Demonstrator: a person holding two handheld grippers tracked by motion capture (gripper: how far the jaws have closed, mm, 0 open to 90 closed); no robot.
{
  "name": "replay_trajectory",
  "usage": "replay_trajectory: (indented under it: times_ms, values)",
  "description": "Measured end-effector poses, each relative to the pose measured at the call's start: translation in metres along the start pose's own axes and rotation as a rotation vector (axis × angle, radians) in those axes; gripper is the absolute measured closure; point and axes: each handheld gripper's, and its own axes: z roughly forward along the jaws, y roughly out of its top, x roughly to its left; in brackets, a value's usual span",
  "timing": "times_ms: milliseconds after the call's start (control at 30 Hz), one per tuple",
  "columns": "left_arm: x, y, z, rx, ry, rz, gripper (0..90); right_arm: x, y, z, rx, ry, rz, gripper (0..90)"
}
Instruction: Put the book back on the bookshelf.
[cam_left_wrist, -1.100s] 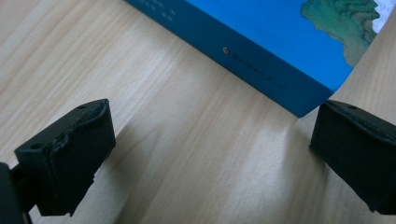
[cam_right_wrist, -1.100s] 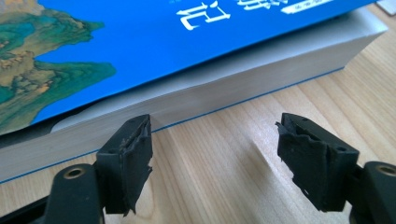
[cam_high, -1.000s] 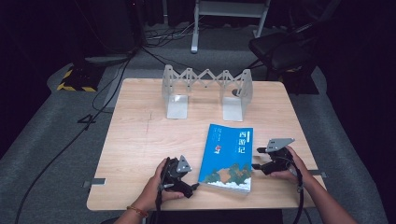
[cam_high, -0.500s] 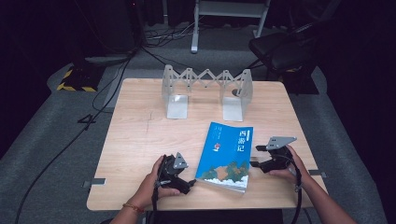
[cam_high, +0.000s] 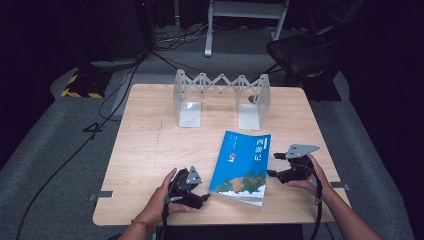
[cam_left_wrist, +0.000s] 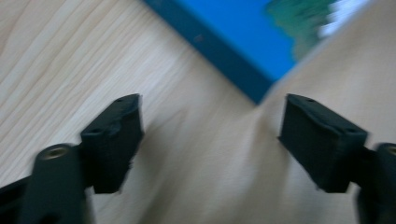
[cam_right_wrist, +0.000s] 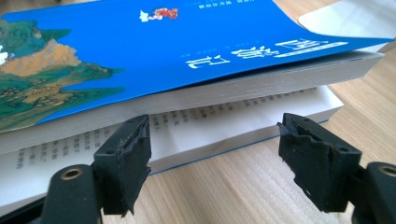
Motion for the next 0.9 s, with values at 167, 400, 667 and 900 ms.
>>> replay_trajectory:
  times_ms: [167,400,667,900]
  values:
    - [-0.012,0.015,-0.009,-0.031,-0.028,0.058,15.4,0.001,0.007,-0.002,-0.002,-0.009,-0.006,26.0]
    - [-0.033,0.036,0.011,-0.012,-0.064,0.107,16.1,0.004,0.022,-0.003,-0.002,-0.016,-0.012,26.0]
    - [-0.044,0.056,0.025,-0.053,-0.099,0.126,16.1,0.005,0.037,-0.002,-0.025,-0.023,-0.015,26.0]
    - [-0.055,0.068,0.036,-0.089,-0.060,0.136,28.2,0.006,0.044,0.000,-0.040,-0.025,-0.011,25.7]
